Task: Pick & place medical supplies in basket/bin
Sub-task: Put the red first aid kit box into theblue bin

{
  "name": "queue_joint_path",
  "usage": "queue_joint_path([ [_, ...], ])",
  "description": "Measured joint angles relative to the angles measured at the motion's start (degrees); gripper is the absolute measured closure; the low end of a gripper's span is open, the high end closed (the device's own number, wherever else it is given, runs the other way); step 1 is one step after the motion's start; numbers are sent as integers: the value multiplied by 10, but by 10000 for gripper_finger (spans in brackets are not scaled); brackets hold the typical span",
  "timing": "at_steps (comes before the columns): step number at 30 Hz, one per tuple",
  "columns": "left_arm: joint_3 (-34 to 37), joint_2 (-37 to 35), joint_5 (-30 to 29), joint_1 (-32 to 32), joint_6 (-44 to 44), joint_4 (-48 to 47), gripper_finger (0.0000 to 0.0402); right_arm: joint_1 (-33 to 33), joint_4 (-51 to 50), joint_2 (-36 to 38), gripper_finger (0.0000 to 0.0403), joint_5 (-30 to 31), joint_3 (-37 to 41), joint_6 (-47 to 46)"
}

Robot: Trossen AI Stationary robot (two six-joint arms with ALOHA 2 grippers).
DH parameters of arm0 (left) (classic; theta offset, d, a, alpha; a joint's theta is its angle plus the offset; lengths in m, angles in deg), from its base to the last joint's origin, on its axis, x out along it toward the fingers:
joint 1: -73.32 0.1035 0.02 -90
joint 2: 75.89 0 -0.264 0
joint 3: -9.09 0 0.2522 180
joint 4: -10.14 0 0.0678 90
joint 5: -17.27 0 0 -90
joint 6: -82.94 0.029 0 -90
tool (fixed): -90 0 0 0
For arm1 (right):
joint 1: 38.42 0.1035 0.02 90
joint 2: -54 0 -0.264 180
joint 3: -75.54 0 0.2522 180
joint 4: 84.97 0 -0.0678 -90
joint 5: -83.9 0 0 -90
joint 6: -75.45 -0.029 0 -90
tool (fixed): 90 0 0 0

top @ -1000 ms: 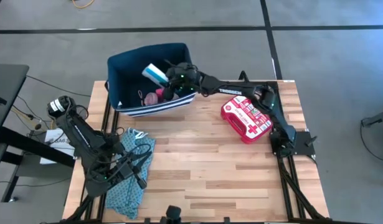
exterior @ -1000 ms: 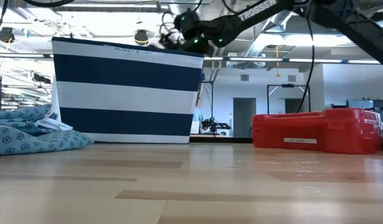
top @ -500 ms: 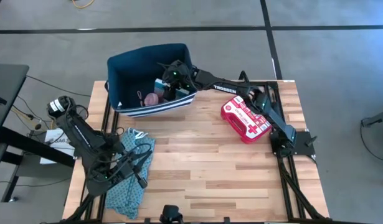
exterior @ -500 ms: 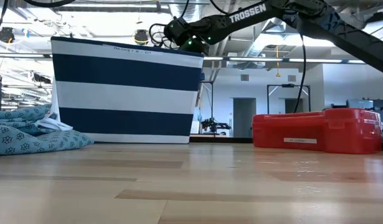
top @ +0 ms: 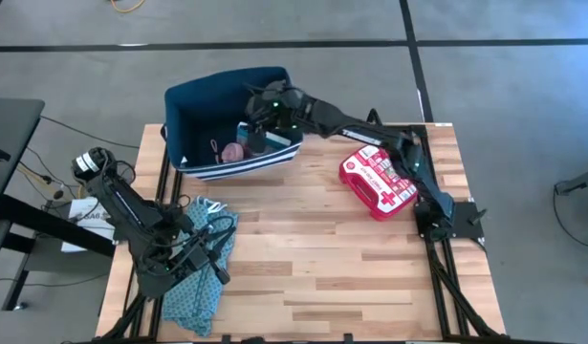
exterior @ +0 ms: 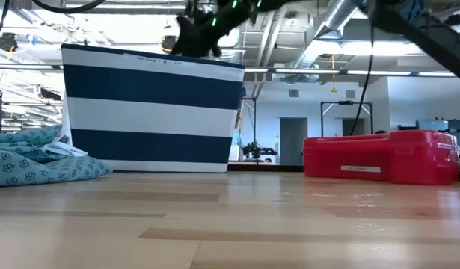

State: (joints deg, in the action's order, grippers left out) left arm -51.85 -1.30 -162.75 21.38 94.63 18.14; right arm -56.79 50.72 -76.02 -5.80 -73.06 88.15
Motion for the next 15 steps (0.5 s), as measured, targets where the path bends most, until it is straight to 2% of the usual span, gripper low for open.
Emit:
queue_joint_path([
  [3,0,0,0,0,0,-1,401,15,-26,41,177,18,0,13],
  [8,0,0,0,0,-3,-1,401,48,-131,109,181,93,1,21],
  [15,0,0,1,0,-31,-4,401,110,-410,169,191,119,1,-142],
])
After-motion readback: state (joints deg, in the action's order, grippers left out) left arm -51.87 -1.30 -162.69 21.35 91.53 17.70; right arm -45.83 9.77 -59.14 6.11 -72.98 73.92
